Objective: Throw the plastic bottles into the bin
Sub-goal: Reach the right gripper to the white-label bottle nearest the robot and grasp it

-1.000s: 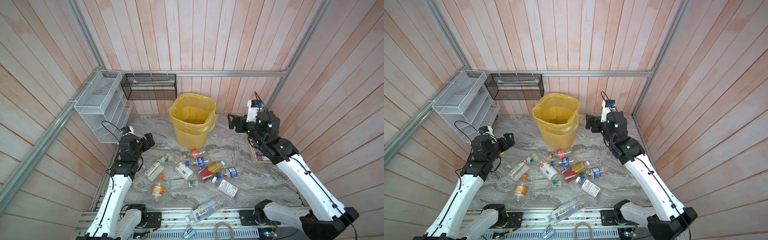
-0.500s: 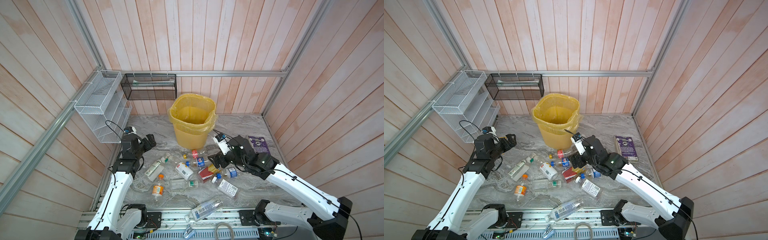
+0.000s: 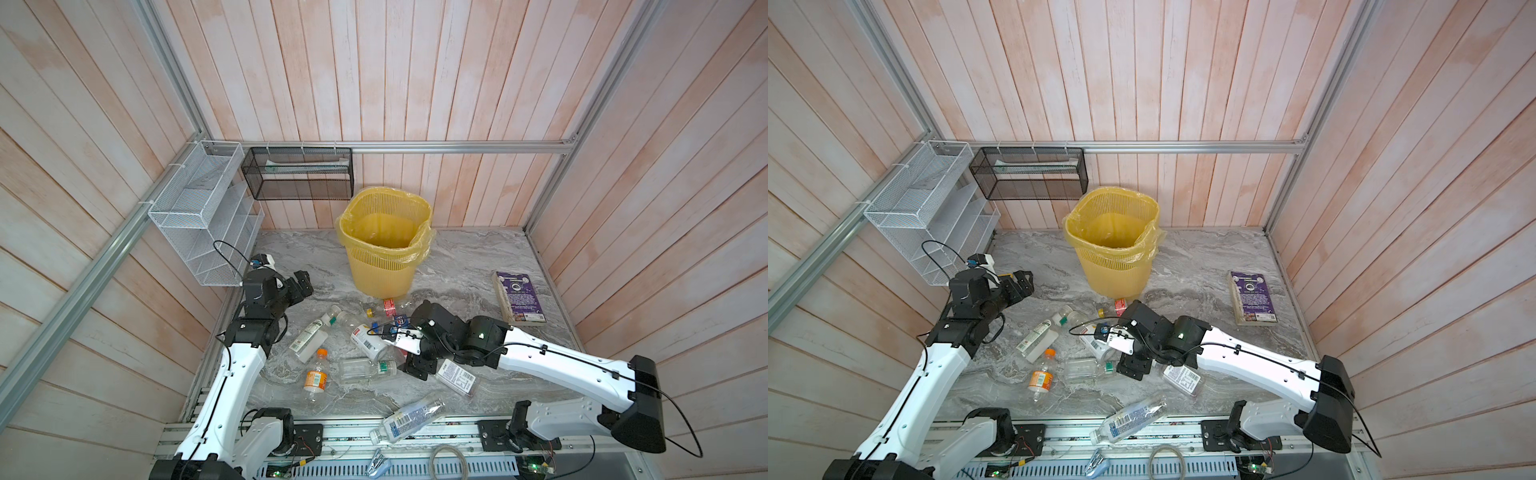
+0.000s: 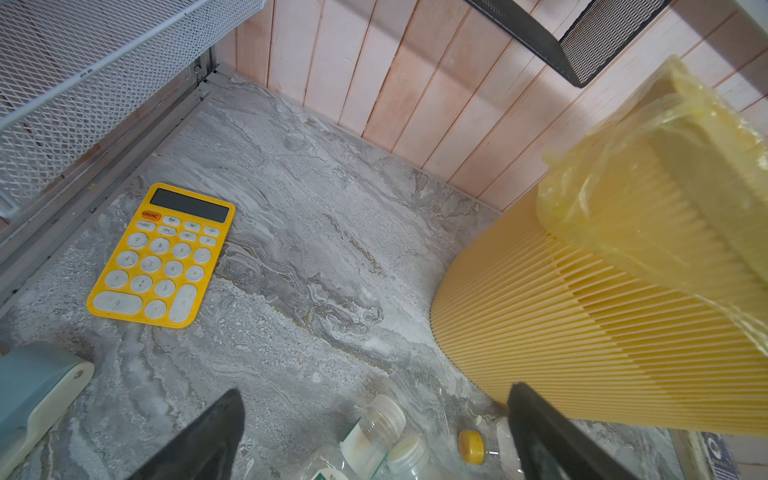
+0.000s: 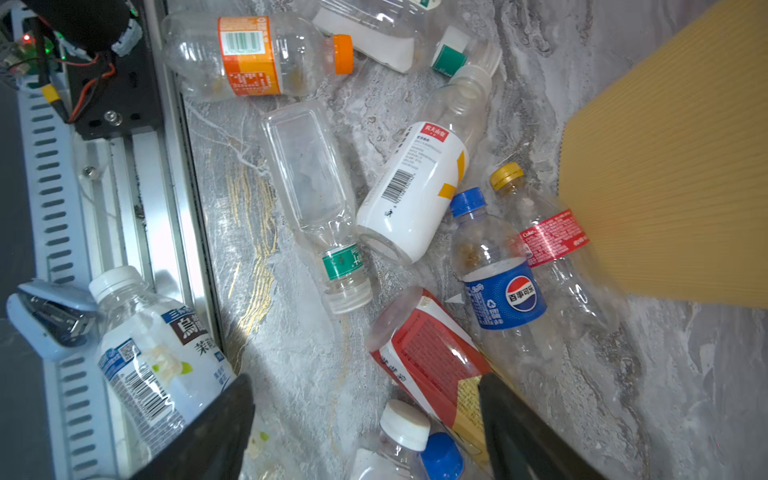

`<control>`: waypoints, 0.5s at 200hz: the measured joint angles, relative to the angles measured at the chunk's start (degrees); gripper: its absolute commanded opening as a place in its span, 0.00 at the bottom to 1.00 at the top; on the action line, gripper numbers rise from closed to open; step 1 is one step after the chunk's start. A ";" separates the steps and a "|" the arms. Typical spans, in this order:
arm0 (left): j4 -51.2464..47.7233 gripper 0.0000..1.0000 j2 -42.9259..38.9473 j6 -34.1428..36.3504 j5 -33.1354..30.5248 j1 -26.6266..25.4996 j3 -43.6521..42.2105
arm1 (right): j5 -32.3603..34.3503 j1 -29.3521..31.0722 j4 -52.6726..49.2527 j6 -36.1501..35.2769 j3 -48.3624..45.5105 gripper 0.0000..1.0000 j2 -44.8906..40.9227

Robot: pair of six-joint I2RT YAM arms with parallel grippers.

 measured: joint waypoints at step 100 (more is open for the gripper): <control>-1.01 1.00 -0.09 0.17 0.96 0.04 0.63 | -1.14 16.22 -1.16 0.02 -6.21 0.83 5.64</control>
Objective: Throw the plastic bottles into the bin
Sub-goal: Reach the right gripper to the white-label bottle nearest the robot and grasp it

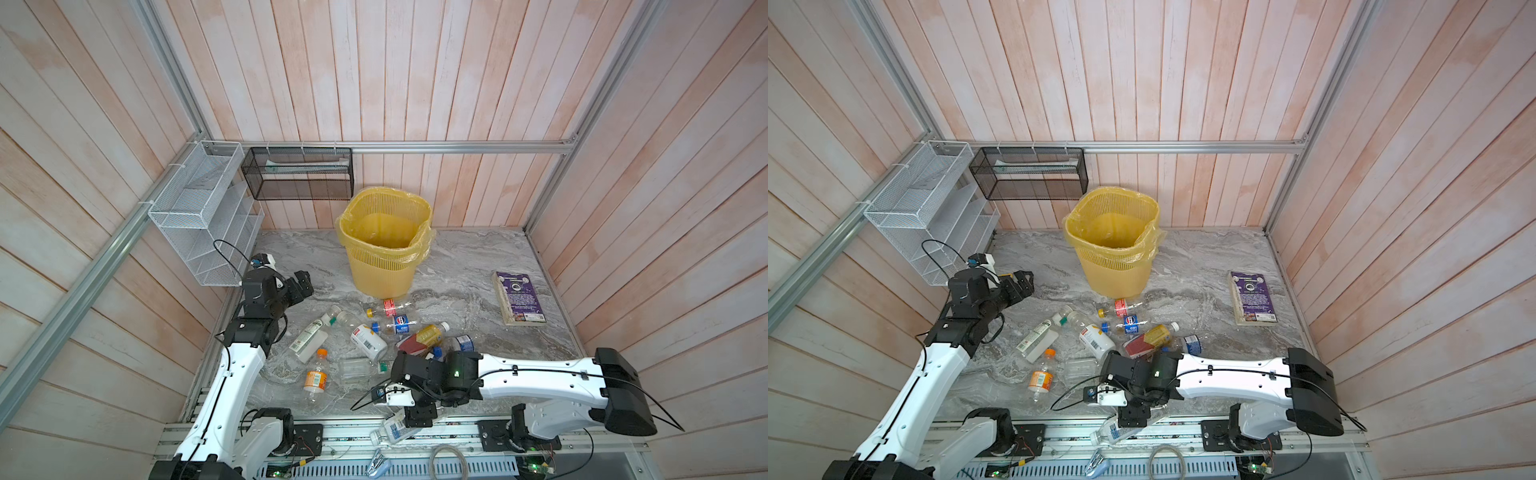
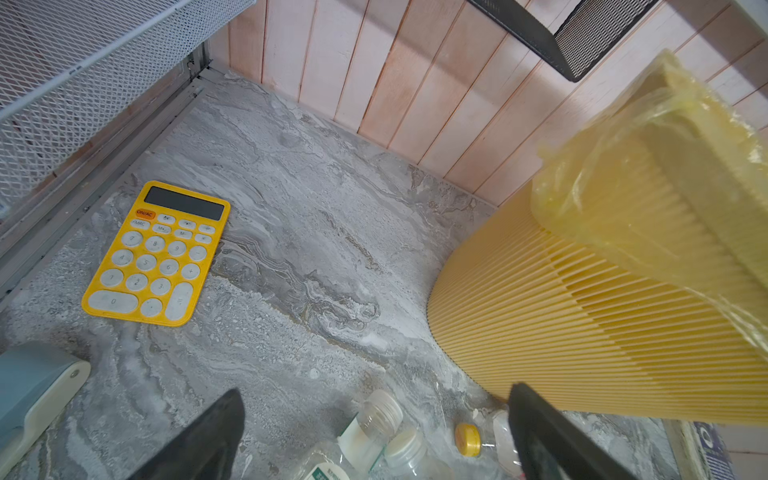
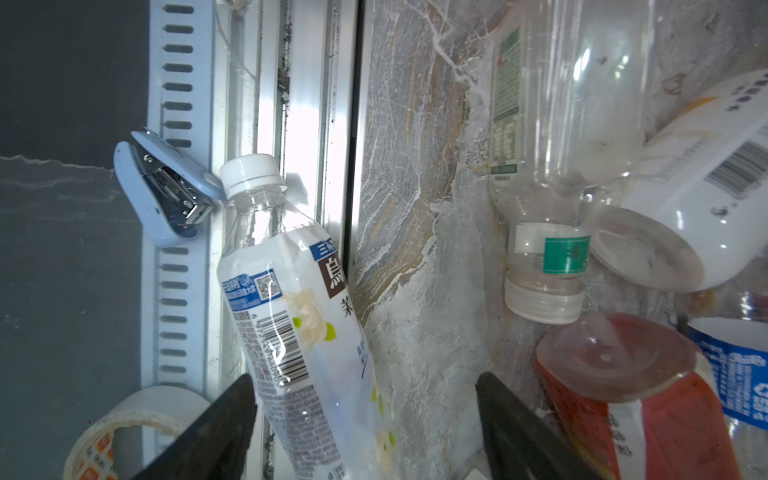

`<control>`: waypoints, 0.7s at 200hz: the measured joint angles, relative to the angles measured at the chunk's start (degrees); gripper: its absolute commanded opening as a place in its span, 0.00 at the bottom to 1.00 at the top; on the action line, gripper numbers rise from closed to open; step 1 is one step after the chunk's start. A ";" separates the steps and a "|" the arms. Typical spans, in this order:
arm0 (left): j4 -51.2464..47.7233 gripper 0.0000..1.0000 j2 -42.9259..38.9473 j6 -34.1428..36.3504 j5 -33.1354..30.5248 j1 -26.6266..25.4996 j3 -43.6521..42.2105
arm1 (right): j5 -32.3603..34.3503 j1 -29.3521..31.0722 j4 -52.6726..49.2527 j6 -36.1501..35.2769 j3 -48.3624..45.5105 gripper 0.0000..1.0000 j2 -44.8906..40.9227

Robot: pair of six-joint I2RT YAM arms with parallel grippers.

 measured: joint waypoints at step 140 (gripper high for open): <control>-1.01 1.00 -0.59 0.02 -0.70 0.00 0.00 | 0.44 2.23 -0.52 0.20 -0.87 0.81 11.13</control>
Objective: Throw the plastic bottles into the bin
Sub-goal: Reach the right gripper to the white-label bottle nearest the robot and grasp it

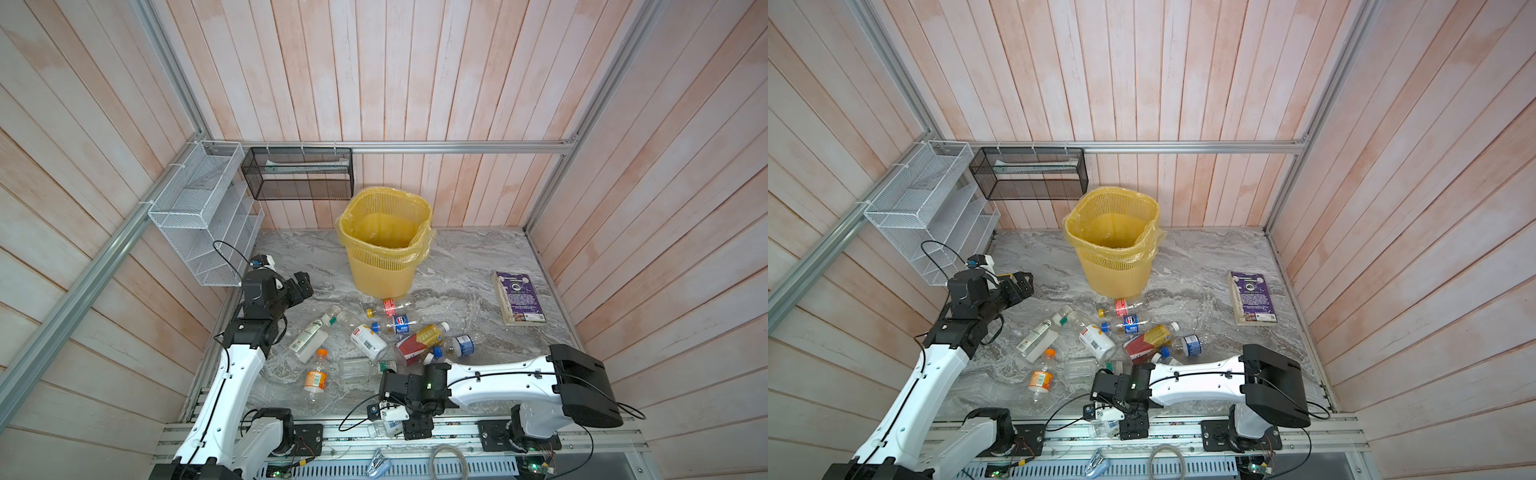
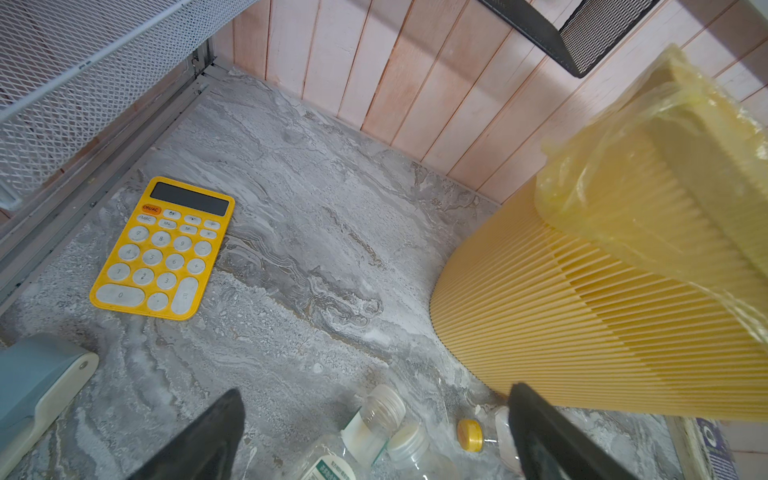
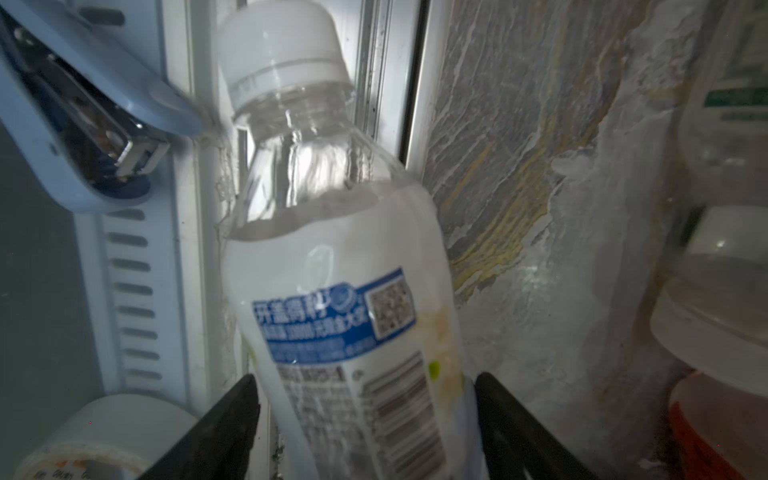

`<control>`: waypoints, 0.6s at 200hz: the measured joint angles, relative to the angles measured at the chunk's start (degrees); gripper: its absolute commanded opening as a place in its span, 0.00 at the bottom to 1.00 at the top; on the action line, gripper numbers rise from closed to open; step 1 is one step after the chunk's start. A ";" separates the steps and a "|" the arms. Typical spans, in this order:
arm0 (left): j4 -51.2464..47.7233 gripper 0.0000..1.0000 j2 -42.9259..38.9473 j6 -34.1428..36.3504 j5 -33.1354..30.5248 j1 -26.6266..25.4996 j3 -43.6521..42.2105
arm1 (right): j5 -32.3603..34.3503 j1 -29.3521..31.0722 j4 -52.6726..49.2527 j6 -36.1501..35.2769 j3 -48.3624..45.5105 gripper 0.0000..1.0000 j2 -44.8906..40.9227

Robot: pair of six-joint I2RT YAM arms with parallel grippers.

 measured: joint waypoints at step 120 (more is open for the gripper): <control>-0.24 1.00 0.00 -0.02 -0.83 0.11 0.00 | 2.43 -0.15 1.64 -0.28 0.63 0.53 2.75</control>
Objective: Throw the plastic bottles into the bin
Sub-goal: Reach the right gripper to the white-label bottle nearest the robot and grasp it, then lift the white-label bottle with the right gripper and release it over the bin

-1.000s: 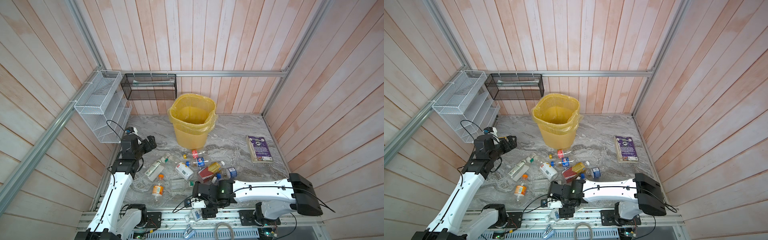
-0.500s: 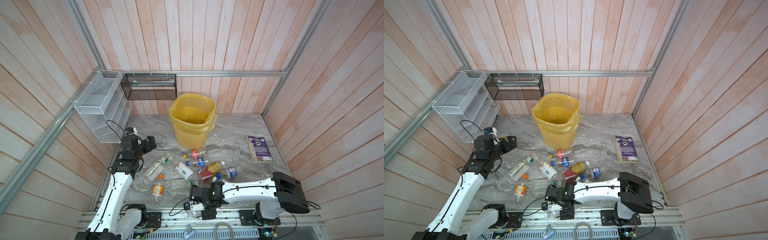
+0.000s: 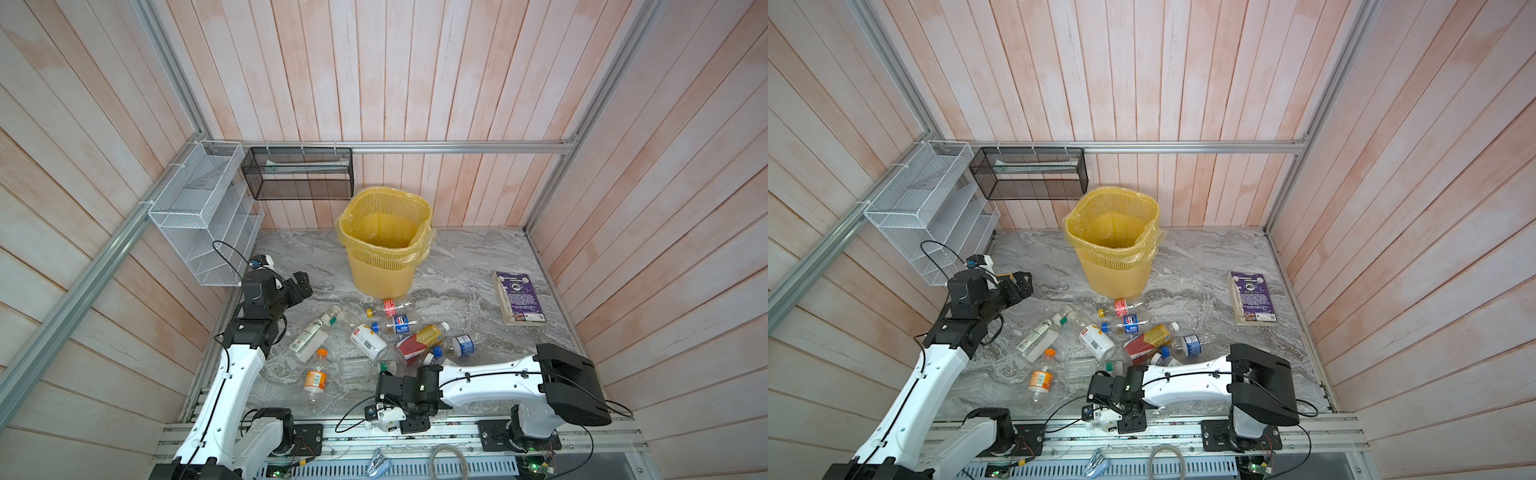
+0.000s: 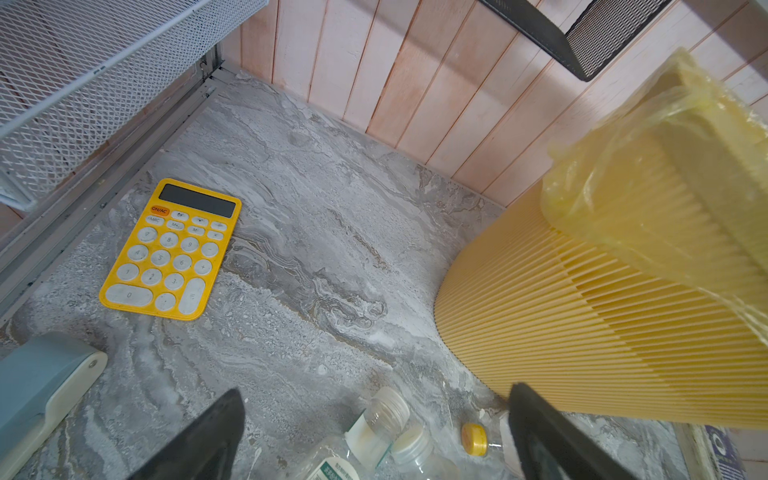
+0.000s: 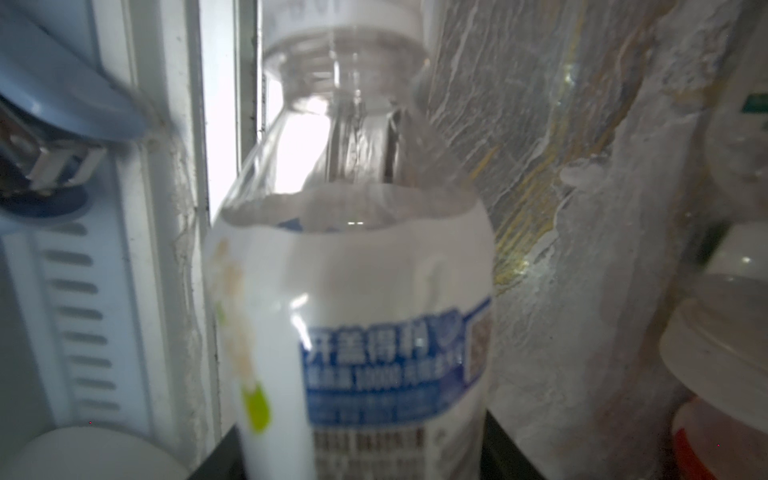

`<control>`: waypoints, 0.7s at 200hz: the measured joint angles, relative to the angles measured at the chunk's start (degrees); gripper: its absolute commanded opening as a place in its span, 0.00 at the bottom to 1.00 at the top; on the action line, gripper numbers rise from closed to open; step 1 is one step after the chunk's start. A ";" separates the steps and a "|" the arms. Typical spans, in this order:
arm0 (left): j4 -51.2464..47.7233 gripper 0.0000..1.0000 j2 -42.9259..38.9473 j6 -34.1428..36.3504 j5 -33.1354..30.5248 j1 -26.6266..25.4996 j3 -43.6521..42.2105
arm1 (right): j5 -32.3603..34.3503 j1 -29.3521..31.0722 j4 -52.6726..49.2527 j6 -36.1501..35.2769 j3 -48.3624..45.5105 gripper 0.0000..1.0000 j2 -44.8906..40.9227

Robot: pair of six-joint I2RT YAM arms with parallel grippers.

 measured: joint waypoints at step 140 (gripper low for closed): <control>-0.52 1.00 -3.19 -0.24 -0.90 0.11 -0.07 | 26.16 -18.69 45.42 -4.52 13.94 0.47 -37.03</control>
